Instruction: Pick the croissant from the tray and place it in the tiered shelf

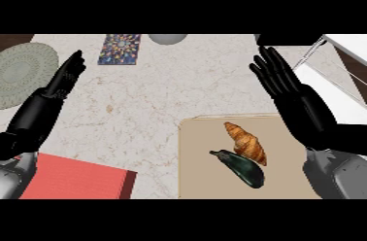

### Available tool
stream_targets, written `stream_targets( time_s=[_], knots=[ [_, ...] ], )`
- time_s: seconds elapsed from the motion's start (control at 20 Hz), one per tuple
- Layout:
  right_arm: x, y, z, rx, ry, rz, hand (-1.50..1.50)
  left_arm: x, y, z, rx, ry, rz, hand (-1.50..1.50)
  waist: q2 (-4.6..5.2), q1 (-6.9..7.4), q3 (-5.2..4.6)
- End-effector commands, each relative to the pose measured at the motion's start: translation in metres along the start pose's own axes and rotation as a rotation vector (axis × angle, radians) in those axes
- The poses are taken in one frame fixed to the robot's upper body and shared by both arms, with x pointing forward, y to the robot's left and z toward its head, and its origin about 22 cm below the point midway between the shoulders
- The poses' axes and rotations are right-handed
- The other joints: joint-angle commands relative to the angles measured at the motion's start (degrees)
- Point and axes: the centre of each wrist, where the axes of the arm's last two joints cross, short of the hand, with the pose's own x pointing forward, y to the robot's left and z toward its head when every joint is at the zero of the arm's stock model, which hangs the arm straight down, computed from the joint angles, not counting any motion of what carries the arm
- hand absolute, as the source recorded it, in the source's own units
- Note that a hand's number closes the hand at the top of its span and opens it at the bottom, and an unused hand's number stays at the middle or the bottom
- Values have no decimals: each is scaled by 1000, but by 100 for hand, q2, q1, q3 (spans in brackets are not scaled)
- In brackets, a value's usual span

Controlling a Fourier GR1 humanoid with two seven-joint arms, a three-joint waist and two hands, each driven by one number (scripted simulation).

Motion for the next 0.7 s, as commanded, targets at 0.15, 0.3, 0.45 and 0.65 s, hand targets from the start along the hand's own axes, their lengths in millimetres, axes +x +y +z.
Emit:
stream_targets(
  time_s=[0.15,0.3,0.45,0.65],
  knots=[
    [-25,28,4,19,11,144,150,-60,13,39,179,330,109,0,-83,192,-4],
    [-28,-54,30,-235,225,621,150,-82,18,63,229,487,119,0,-104,-48,-164],
    [-56,-28,41,-435,115,685,150,-102,13,88,268,575,181,0,-113,20,-45],
    [-108,79,71,-304,134,597,-150,-103,21,77,262,561,197,0,-95,46,2]
  ],
)
